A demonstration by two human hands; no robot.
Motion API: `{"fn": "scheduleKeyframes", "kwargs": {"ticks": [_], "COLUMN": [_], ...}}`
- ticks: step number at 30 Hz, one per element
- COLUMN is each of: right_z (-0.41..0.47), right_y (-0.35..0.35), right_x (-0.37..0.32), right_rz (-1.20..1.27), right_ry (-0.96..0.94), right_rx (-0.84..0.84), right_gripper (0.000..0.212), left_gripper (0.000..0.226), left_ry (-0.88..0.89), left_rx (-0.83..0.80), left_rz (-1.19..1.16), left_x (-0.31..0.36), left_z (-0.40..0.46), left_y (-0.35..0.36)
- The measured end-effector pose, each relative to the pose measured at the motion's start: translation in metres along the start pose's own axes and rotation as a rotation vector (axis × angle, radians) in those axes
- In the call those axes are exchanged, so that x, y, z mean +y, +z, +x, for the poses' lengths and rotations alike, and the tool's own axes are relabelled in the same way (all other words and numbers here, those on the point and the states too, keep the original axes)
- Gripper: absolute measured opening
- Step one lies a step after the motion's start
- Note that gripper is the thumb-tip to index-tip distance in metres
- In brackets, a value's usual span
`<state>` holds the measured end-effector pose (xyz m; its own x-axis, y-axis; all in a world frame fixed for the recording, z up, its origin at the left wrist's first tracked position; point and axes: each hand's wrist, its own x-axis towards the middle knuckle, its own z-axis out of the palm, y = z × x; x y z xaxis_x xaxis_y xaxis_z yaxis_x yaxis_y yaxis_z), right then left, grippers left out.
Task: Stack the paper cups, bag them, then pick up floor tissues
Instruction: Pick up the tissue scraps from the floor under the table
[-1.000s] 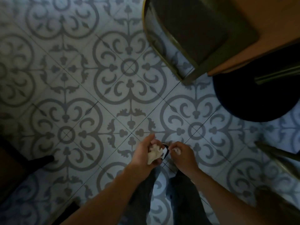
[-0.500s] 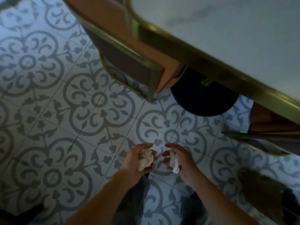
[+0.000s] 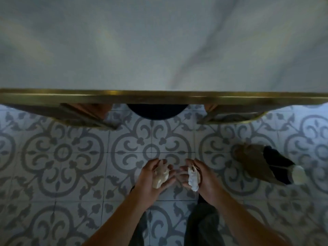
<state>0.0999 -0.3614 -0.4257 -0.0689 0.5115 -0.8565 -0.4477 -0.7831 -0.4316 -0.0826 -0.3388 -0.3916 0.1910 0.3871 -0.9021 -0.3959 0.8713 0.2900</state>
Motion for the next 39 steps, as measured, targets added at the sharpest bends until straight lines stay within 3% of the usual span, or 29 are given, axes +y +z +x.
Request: {"fn": "scheduleKeyframes", "kwargs": {"ticks": [3, 9, 14, 21, 31, 39], "right_z": [-0.003, -0.014, -0.02, -0.027, -0.013, -0.013], "right_y": [-0.068, -0.176, -0.257, -0.361, -0.456, -0.496], "right_x": [-0.007, -0.026, -0.042, -0.057, -0.048, -0.036], "right_rz": [0.165, 0.45, 0.588, 0.726, 0.757, 0.72], "right_ry": [0.031, -0.004, -0.045, -0.18, -0.187, -0.275], "right_rx": [0.051, 0.158, 0.288, 0.322, 0.469, 0.513], "right_gripper": [0.047, 0.045, 0.036, 0.029, 0.038, 0.03], "left_gripper": [0.031, 0.045, 0.041, 0.039, 0.039, 0.048], "left_ry": [-0.017, -0.167, -0.237, -0.308, -0.316, -0.331], "left_rx": [-0.022, -0.004, -0.035, -0.05, -0.143, -0.253], "left_rz": [0.069, 0.109, 0.22, 0.328, 0.484, 0.633], "left_x": [-0.026, -0.077, -0.117, -0.188, -0.268, -0.317], "left_z": [0.019, 0.061, 0.086, 0.143, 0.194, 0.215], "left_y": [0.049, 0.143, 0.229, 0.319, 0.405, 0.442]}}
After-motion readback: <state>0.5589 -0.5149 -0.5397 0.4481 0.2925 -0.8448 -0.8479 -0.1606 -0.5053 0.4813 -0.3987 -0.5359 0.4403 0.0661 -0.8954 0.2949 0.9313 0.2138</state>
